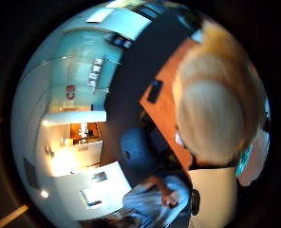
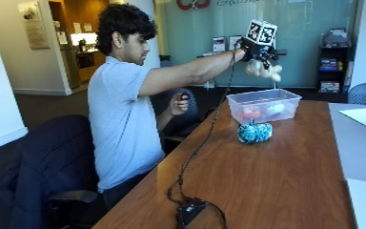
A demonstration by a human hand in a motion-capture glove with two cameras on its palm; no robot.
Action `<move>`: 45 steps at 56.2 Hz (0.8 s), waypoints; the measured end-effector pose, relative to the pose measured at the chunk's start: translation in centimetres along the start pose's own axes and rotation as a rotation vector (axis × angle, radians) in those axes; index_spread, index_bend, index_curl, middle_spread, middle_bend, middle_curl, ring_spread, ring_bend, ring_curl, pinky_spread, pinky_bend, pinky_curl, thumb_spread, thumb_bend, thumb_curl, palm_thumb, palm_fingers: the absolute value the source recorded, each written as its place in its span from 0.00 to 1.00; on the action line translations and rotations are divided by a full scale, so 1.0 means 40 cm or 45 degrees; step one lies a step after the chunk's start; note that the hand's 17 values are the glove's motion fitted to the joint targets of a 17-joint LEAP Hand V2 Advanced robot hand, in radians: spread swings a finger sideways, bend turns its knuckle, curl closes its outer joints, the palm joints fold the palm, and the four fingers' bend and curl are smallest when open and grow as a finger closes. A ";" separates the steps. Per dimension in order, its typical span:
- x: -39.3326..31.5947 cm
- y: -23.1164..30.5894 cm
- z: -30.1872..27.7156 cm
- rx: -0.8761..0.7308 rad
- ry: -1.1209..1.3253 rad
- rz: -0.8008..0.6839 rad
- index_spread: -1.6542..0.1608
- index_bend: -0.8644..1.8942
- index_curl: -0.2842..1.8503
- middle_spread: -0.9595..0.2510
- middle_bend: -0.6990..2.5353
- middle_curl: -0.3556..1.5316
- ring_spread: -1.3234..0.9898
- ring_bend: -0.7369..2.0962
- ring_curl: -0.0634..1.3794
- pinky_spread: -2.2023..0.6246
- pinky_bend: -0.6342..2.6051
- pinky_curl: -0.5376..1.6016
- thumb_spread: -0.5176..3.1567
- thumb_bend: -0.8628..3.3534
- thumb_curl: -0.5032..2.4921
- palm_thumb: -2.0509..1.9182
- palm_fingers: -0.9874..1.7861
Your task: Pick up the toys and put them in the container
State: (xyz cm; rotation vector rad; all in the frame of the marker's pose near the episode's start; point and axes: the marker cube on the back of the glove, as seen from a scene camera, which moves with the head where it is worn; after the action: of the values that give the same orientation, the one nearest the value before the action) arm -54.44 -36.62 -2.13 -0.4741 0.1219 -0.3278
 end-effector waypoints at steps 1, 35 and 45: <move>0.007 0.001 0.004 -0.001 0.003 0.005 0.78 0.34 0.43 0.83 0.24 0.32 0.54 0.44 0.37 0.66 0.65 0.51 0.54 0.25 0.29 0.64 0.32; 0.578 0.268 0.196 -0.065 0.005 0.348 0.74 0.36 0.31 0.83 0.25 0.29 0.59 0.33 0.24 0.80 0.54 0.41 0.52 0.20 0.27 0.56 0.29; 0.647 0.325 0.314 -0.123 -0.208 0.344 0.73 0.37 0.30 0.82 0.25 0.29 0.59 0.32 0.23 0.80 0.54 0.41 0.52 0.20 0.27 0.56 0.29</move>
State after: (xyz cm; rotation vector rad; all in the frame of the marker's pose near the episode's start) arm -24.04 -29.08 1.89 -0.5709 0.0420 -0.0174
